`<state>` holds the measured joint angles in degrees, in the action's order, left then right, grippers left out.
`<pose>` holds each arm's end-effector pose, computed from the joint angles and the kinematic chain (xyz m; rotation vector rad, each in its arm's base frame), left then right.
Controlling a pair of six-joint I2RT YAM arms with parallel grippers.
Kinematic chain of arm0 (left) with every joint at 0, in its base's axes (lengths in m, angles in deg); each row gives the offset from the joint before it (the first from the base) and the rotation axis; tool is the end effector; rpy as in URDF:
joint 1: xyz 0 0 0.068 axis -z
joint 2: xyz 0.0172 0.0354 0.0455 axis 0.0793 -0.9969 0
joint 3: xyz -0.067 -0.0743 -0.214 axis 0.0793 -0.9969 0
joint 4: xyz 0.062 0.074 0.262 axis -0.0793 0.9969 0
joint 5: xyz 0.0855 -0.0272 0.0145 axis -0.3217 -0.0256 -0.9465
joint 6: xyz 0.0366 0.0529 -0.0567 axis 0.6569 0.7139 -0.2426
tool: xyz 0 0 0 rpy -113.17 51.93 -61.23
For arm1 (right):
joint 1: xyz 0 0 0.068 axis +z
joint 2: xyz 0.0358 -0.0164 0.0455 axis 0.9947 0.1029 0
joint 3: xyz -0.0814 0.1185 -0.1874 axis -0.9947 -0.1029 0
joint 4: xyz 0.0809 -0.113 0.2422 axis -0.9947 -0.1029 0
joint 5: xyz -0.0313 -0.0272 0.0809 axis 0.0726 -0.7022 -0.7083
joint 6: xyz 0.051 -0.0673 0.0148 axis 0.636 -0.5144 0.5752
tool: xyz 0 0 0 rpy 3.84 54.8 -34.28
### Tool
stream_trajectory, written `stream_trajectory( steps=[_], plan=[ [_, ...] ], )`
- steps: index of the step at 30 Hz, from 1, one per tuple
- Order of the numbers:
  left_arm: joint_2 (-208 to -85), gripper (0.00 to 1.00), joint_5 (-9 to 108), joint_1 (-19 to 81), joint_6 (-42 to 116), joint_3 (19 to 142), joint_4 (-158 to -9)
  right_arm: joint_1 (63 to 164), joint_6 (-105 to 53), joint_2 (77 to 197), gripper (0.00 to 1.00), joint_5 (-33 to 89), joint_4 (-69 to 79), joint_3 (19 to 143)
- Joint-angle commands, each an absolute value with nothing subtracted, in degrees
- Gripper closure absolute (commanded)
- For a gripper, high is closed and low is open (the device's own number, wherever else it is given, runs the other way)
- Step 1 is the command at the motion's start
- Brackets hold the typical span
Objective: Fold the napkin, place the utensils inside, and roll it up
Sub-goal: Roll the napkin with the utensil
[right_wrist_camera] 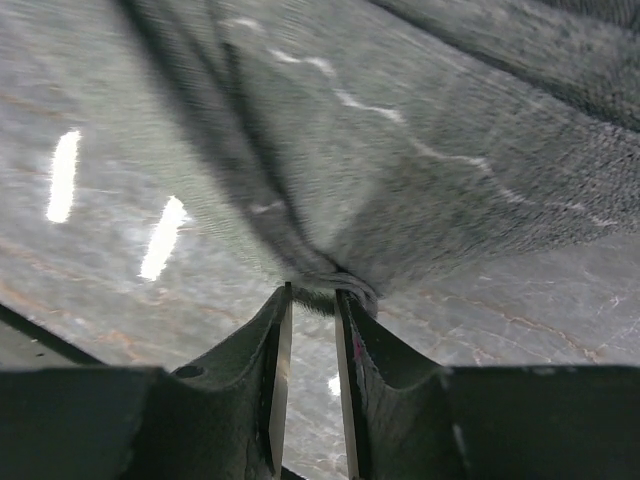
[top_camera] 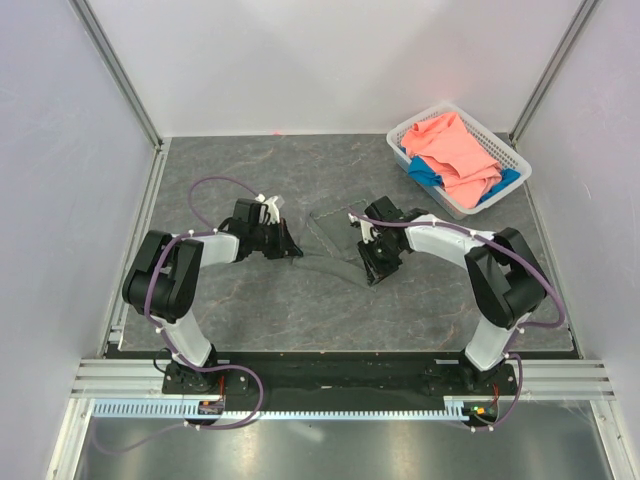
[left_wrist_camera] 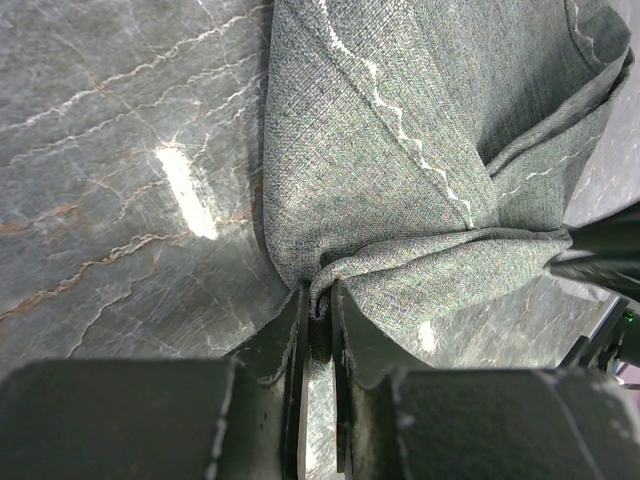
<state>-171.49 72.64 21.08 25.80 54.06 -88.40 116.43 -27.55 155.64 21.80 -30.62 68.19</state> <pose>0.3286 -0.1385 0.0525 0.1346 2.4674 -0.9671 0.2843 0.2011 0.0853 -0.7319 2.8105 0.4665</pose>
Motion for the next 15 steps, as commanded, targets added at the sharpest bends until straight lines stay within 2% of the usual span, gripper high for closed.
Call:
stream_trajectory(
  steps=[1,8,11,15],
  plan=[
    [-171.00,0.98,71.24,21.51,28.57,55.30,-85.57,115.38,-29.11,157.73,0.69,23.57,-29.18,67.04],
    [-170.82,0.98,71.77,21.78,27.52,56.61,-82.94,115.38,-29.03,156.87,0.66,21.81,-29.35,68.62],
    [-170.91,0.98,71.76,21.78,26.73,57.93,-79.34,116.08,-29.20,152.75,0.59,22.68,-32.69,71.08],
    [-171.09,0.98,71.41,21.78,25.94,60.13,-73.72,120.73,-31.22,148.60,0.41,26.54,-34.72,75.29]
  ],
)
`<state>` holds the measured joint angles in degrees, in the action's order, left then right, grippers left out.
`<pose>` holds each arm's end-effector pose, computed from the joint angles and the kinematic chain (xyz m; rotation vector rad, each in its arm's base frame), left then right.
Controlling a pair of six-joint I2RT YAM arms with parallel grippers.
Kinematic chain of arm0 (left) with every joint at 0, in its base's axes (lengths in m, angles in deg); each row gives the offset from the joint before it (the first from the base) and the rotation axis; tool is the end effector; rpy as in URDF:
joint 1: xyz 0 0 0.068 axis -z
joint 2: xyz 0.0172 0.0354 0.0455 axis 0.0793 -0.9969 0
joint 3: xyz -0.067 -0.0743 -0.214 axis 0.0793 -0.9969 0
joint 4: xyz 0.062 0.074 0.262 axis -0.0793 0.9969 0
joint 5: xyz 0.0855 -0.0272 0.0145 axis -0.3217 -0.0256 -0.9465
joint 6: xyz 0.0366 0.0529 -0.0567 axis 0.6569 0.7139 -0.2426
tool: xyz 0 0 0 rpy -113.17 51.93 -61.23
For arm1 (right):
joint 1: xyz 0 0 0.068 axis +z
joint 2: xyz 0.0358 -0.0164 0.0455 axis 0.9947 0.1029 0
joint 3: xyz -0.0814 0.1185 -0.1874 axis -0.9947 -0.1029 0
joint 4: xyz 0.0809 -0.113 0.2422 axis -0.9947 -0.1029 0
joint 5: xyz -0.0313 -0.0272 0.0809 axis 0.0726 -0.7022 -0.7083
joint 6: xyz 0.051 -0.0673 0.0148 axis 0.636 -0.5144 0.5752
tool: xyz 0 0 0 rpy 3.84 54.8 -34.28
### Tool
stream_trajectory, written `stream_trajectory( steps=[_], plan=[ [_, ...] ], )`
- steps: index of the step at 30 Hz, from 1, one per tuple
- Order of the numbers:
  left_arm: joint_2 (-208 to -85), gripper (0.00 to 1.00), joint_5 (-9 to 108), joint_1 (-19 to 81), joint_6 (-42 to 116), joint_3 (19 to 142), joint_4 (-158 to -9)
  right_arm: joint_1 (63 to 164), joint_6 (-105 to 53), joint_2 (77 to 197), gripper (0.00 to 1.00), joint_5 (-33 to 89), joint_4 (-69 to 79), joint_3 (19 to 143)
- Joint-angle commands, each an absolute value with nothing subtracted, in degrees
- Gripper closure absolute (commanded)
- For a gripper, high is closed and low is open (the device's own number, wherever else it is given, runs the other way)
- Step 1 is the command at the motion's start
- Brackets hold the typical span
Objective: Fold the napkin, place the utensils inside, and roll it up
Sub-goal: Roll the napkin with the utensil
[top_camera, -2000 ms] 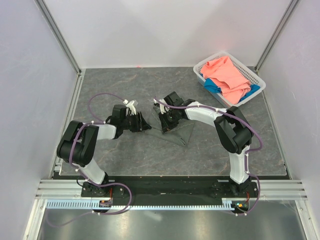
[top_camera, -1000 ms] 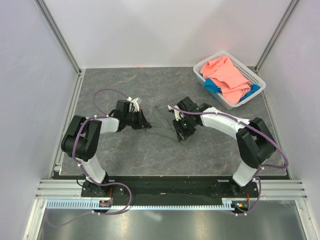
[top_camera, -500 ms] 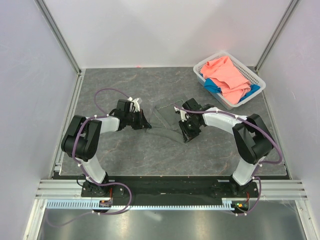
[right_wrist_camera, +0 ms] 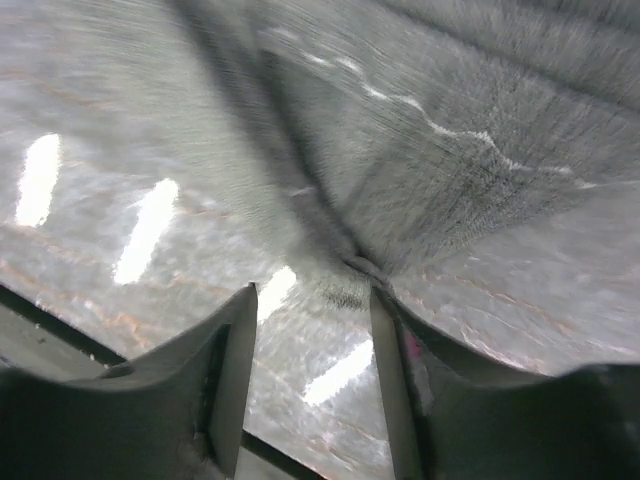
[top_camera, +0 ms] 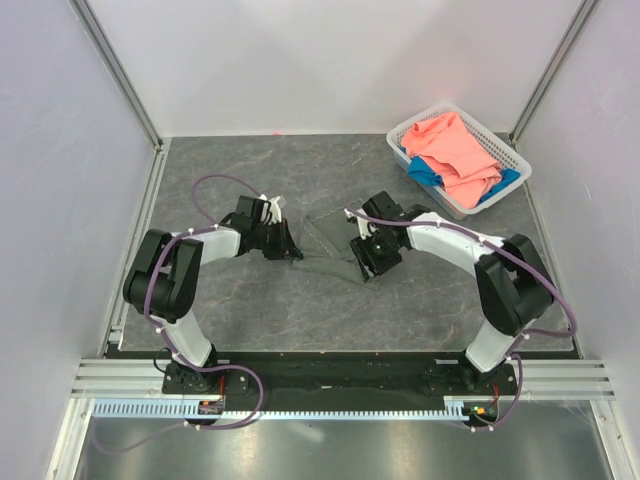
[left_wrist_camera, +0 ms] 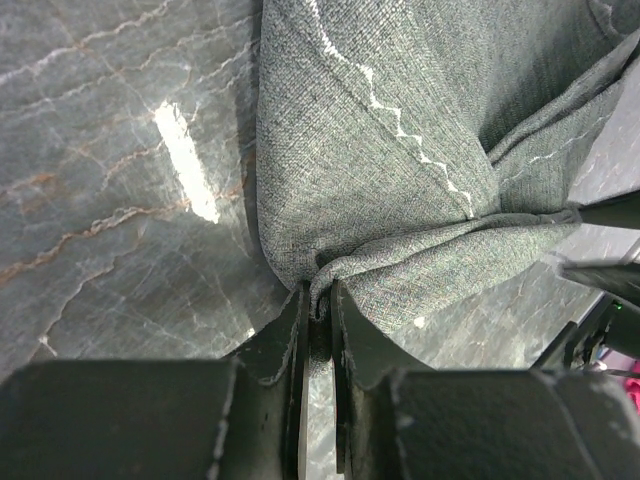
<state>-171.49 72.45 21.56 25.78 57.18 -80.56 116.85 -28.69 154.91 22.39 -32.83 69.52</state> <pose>0.3283 -0.1412 0.0563 0.1149 2.5531 -0.9601 0.2837 0.2029 0.0945 -0.7675 2.8008 0.4490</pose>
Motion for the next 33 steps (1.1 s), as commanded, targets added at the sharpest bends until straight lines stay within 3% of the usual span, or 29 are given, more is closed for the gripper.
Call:
stream_trajectory(
  steps=[1,7,18,27,33],
  plan=[
    [-171.17,0.98,71.50,21.78,25.76,60.48,-72.84,123.79,-31.92,148.59,0.40,29.68,-34.46,75.91],
    [-171.88,0.98,73.43,21.78,24.88,62.33,-69.41,132.34,-38.51,152.09,0.30,40.61,-20.41,74.60],
    [-172.93,0.98,75.02,21.78,24.79,63.39,-67.47,133.84,-48.88,160.36,0.27,31.57,-11.16,76.44],
    [-172.93,0.98,75.46,21.78,24.88,63.56,-67.20,133.58,-50.21,163.87,0.29,27.43,-11.34,76.79],
    [-172.85,0.98,76.07,21.69,25.05,63.56,-67.20,132.08,-49.59,166.69,0.39,25.41,-13.01,77.67]
  ],
)
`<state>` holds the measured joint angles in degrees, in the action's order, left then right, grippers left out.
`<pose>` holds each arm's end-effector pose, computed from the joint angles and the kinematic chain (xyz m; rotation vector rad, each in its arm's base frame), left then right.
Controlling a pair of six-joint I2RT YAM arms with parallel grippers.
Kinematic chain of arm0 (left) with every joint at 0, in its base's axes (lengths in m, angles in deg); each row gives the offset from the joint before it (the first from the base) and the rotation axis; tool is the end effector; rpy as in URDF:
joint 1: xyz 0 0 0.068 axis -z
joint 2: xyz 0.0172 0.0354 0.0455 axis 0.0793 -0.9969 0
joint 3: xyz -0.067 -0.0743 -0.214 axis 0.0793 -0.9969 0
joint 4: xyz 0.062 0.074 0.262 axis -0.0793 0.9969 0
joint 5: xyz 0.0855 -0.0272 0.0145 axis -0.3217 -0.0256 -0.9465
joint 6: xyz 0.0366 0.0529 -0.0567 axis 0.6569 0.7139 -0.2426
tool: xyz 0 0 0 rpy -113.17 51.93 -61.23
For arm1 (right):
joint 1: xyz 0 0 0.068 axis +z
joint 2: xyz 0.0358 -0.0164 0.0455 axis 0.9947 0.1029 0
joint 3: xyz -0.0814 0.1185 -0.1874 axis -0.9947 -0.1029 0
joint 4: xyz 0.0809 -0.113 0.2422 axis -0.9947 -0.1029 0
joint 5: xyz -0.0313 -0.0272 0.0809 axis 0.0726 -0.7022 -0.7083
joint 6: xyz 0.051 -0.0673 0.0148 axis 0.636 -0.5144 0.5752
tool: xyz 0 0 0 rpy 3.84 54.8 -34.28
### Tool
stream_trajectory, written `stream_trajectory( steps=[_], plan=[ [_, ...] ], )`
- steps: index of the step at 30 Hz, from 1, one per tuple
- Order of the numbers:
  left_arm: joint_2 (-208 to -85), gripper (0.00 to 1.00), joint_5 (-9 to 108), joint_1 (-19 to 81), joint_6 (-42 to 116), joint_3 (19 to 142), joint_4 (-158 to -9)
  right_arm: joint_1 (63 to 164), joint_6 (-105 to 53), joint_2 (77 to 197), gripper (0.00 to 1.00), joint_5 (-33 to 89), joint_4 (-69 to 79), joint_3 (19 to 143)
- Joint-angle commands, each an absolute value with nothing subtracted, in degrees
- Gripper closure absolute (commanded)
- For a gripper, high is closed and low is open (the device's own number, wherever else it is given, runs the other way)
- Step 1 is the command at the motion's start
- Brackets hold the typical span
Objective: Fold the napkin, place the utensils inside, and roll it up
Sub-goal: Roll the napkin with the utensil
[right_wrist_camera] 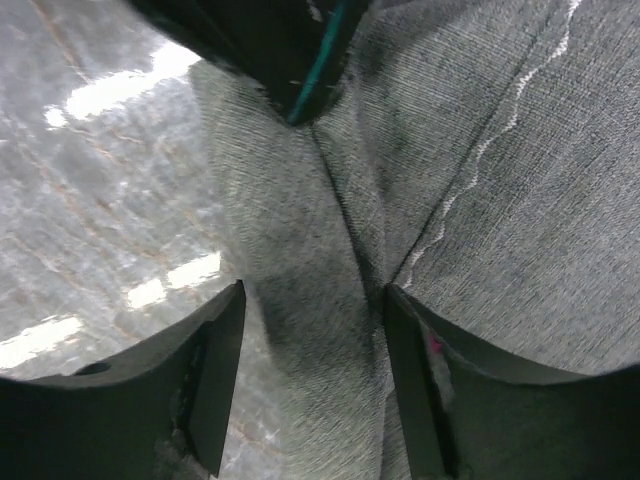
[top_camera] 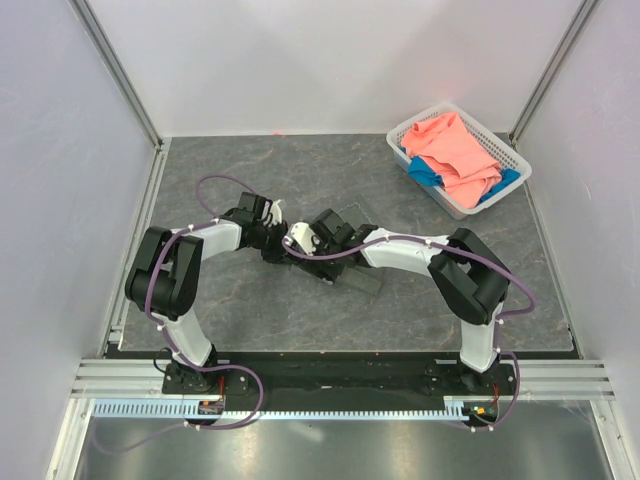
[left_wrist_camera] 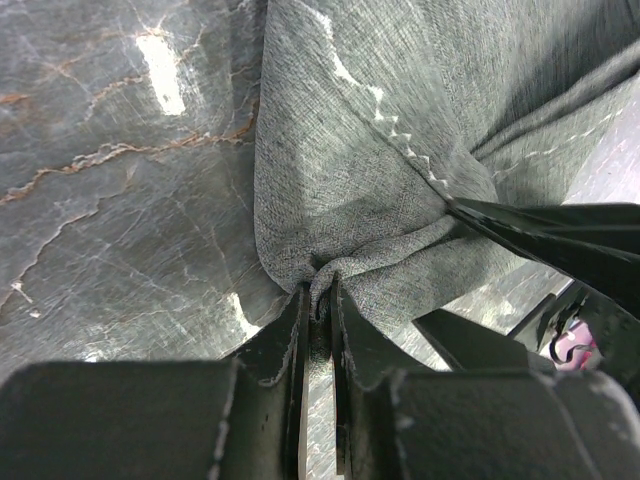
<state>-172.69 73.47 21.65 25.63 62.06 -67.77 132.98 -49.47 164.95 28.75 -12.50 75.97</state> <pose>0.3242 -0.1418 0.0580 0.0622 2.7146 -0.9677 0.2693 0.3220 0.0865 -1.4415 2.1515 0.3602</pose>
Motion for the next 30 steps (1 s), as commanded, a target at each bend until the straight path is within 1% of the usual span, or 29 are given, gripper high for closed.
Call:
stream_trajectory(
  steps=[1,2,3,5,6,7,8,10,11,13,14,16,22,27,30],
  plan=[
    [-172.85,0.98,76.25,21.77,25.05,63.65,-67.20,131.91,-49.59,166.87,0.41,25.06,-13.18,77.41],
    [-172.85,0.98,76.33,21.78,25.05,63.74,-67.12,131.47,-49.42,167.05,0.43,24.88,-13.27,77.41],
    [-172.85,0.98,76.25,21.78,25.05,63.65,-67.29,131.29,-49.33,167.57,0.49,24.80,-13.45,77.32],
    [-172.32,0.98,76.16,21.78,24.79,63.56,-67.64,131.03,-48.89,168.01,0.54,24.45,-14.41,77.41],
    [-172.06,0.97,76.16,21.78,24.70,63.47,-67.90,131.03,-48.72,168.45,0.58,24.18,-14.68,77.41],
    [-171.27,0.94,75.38,21.78,24.27,63.39,-68.17,130.94,-48.45,168.63,0.61,23.92,-15.29,77.24],
    [-170.65,0.87,74.85,21.69,24.00,63.30,-68.26,131.03,-47.93,168.81,0.62,23.31,-15.55,77.06],
    [-168.55,0.79,73.01,21.60,23.48,62.77,-68.69,130.94,-47.31,168.72,0.66,22.25,-16.34,76.19],
    [-167.84,0.68,72.13,21.51,23.21,62.42,-68.96,130.85,-46.79,168.46,0.66,20.85,-16.52,75.75],
    [-165.39,0.63,70.20,21.25,22.60,60.84,-70.10,130.68,-46.17,168.19,0.68,19.35,-16.96,74.61],
    [-164.68,0.56,69.40,21.16,22.24,60.14,-70.54,130.24,-45.82,168.11,0.68,18.48,-17.14,74.25],
    [-162.40,0.50,68.43,21.07,21.54,58.12,-72.11,129.89,-44.76,168.10,0.68,15.93,-17.66,73.55],
    [-156.59,0.39,70.79,20.99,19.70,50.13,-79.76,127.34,-43.71,168.63,0.69,8.54,-18.10,72.93],
    [-154.04,0.36,74.75,21.07,18.81,45.11,-86.45,125.41,-43.53,170.74,0.70,0.81,-19.07,73.98],
    [-153.16,0.34,74.49,21.07,18.11,42.91,-88.47,124.35,-43.88,172.50,0.71,-3.14,-19.86,74.68]
  ],
)
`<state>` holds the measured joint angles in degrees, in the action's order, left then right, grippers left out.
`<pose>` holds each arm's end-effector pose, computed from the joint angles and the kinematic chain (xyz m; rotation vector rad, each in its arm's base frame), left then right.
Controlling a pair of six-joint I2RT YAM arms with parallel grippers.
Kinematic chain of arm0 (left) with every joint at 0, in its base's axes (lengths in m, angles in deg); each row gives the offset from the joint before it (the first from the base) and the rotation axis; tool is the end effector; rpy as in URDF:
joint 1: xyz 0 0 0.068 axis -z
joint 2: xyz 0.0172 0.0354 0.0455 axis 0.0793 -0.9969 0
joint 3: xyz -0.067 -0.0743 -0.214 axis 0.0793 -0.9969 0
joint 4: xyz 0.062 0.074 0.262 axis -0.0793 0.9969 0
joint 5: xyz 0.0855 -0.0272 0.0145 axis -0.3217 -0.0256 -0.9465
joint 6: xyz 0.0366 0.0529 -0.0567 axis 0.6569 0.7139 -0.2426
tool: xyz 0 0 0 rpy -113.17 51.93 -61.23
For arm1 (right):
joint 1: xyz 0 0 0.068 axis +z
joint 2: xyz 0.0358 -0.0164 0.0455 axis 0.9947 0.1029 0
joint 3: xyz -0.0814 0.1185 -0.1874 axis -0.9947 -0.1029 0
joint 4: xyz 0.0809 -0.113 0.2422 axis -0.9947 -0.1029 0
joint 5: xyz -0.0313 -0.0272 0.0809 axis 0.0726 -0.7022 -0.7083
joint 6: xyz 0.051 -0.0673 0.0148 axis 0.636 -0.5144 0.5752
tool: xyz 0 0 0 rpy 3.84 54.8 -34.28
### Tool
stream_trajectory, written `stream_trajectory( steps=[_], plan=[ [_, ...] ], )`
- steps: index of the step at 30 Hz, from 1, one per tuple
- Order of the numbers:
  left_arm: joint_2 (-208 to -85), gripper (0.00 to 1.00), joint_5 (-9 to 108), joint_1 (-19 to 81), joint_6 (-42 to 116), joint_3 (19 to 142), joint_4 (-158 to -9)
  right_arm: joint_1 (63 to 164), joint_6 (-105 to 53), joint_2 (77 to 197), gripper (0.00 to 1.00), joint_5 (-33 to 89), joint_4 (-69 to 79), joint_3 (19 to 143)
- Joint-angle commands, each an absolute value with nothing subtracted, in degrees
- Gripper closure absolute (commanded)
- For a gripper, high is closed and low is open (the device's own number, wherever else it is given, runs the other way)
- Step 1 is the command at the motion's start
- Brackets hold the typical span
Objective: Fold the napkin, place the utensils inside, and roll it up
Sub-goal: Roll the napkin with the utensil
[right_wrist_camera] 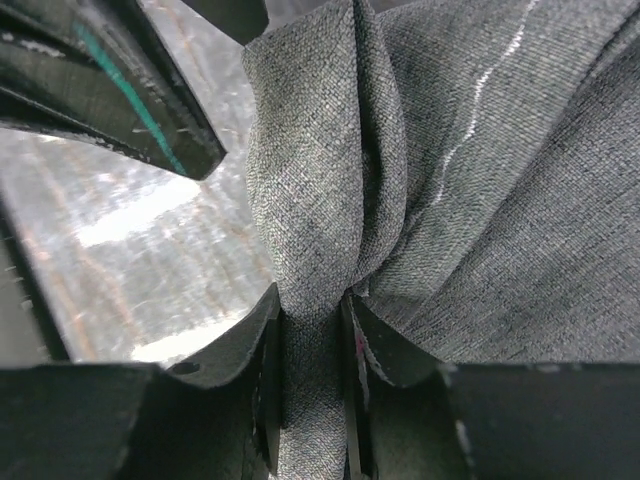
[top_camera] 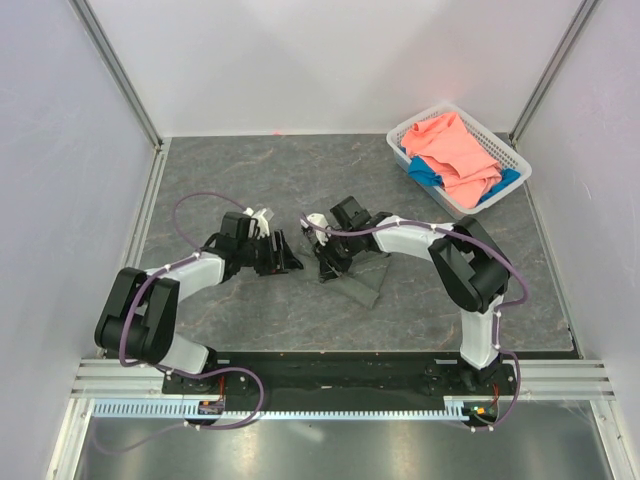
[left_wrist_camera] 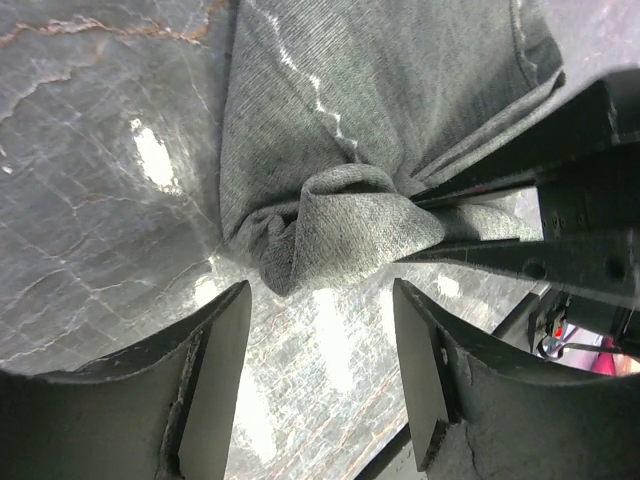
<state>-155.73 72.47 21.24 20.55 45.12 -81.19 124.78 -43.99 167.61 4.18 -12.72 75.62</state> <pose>0.2876 -0.1270 0.0795 0.0210 2.4999 -1.0017 0.2858 0.2975 0.0748 -1.3316 2.2794 0.8921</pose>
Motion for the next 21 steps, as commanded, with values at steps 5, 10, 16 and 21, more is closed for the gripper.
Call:
stream_trajectory(
  steps=[5,10,16,21],
  plan=[
    [-152.72,0.33,73.18,21.07,15.13,40.37,-92.07,123.82,-45.02,176.19,0.72,-8.07,-21.88,76.35],
    [-152.54,0.29,69.92,20.81,13.37,38.87,-94.54,123.73,-45.38,177.94,0.73,-8.78,-22.24,77.15],
    [-153.95,0.32,68.51,20.81,11.87,38.34,-95.15,123.56,-45.55,178.12,0.73,-8.34,-22.32,77.50],
    [-155.09,0.53,70.09,20.81,11.96,38.07,-95.15,123.38,-45.38,178.47,0.73,-7.81,-22.24,77.85]
  ],
)
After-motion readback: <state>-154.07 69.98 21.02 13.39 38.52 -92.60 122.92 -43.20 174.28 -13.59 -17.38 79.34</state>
